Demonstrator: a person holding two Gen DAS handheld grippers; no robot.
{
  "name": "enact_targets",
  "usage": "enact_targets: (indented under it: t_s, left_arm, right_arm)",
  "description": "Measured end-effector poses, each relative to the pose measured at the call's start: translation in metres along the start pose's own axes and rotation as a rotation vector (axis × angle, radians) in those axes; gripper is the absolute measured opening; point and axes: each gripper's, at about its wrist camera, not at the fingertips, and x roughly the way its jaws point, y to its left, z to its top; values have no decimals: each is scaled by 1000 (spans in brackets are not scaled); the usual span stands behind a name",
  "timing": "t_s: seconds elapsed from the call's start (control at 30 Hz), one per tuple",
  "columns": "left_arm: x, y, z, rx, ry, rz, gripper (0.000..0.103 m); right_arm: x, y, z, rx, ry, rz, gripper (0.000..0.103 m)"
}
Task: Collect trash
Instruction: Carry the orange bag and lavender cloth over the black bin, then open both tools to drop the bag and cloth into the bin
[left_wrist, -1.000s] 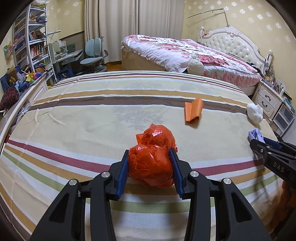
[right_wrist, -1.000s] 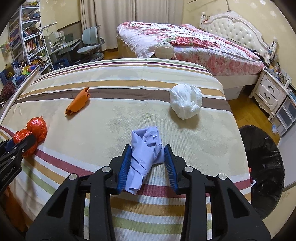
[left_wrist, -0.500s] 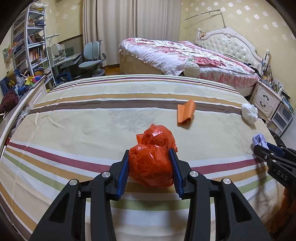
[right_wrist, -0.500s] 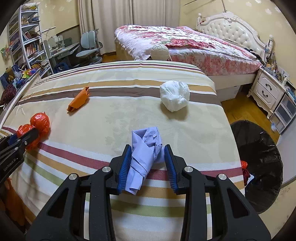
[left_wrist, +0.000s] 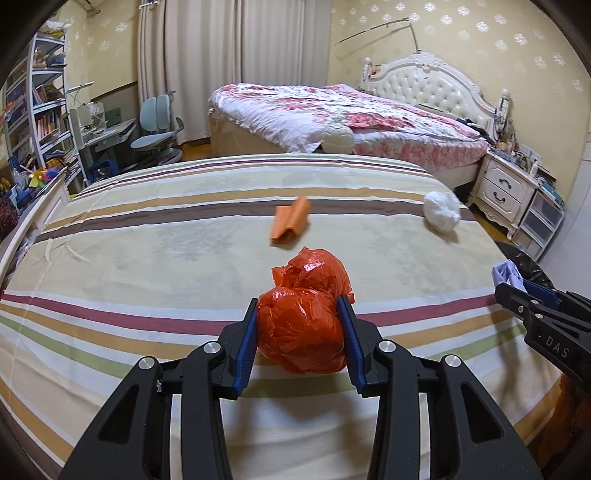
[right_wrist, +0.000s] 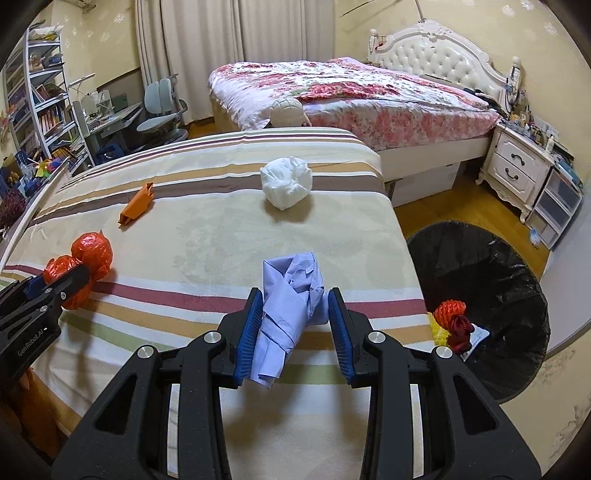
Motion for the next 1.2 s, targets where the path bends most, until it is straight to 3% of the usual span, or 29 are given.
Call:
enact_targets:
  t_s: [0.3, 0.87, 1.2]
  left_arm:
    - [-3, -51, 5, 54, -22, -74, 41]
    - [7, -184, 33, 208, -92, -234, 41]
    - [36, -232, 49, 247, -85, -251, 41]
  right_arm:
    - [-23, -42, -6, 58, -47, -56, 36]
    - [-34, -139, 0, 176, -106, -205, 36]
    - [-15, -182, 7, 218, -114, -274, 36]
